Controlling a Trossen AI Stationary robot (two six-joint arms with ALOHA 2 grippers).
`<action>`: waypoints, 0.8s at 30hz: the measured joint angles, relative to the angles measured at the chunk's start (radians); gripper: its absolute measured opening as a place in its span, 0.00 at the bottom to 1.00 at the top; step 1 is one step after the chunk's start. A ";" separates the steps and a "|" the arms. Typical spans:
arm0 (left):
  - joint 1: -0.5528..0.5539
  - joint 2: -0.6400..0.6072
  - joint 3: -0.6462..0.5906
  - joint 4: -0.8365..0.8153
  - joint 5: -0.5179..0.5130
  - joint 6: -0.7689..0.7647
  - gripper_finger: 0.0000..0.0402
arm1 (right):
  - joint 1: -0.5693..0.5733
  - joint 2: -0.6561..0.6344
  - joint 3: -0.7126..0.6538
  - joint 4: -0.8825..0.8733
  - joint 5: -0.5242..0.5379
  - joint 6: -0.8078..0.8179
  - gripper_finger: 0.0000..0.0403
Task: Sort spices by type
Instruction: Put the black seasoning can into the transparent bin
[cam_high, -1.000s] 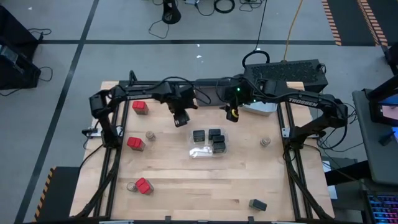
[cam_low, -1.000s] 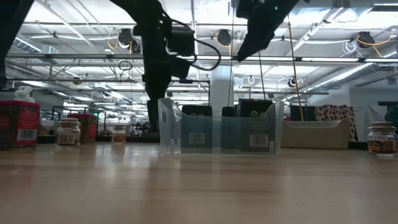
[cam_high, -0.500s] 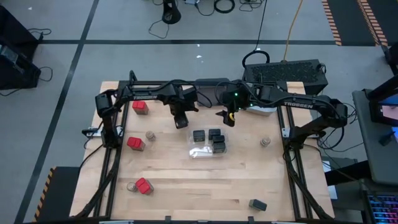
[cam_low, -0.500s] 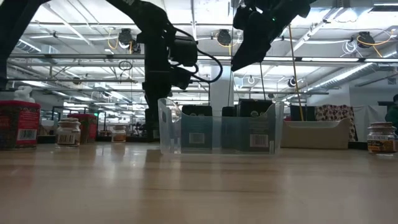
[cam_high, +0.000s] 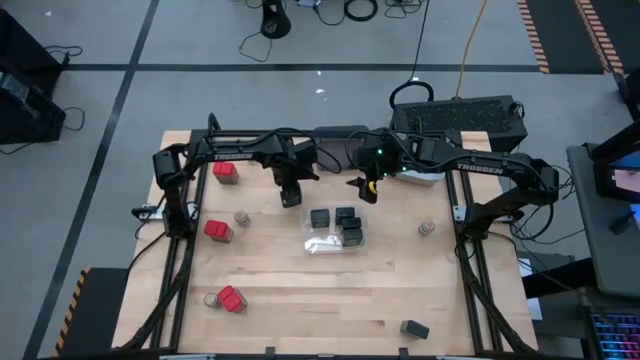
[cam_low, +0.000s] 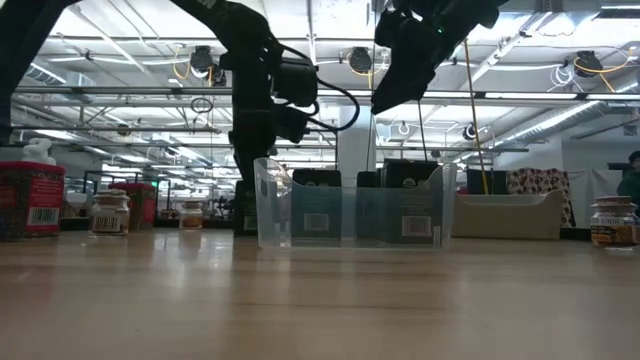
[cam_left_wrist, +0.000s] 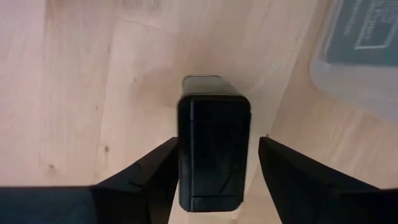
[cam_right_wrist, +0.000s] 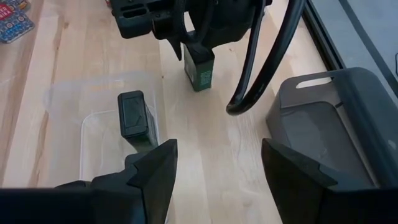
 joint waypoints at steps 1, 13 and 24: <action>0.000 -0.006 0.000 0.000 0.004 0.001 0.56 | 0.000 0.000 0.000 0.000 0.000 0.000 0.53; 0.055 -0.210 0.000 -0.014 0.007 0.021 0.56 | 0.000 0.000 0.000 0.037 0.000 -0.011 0.53; 0.175 -0.523 -0.025 0.020 0.011 0.018 0.56 | 0.002 0.091 0.006 0.252 -0.035 -0.004 0.53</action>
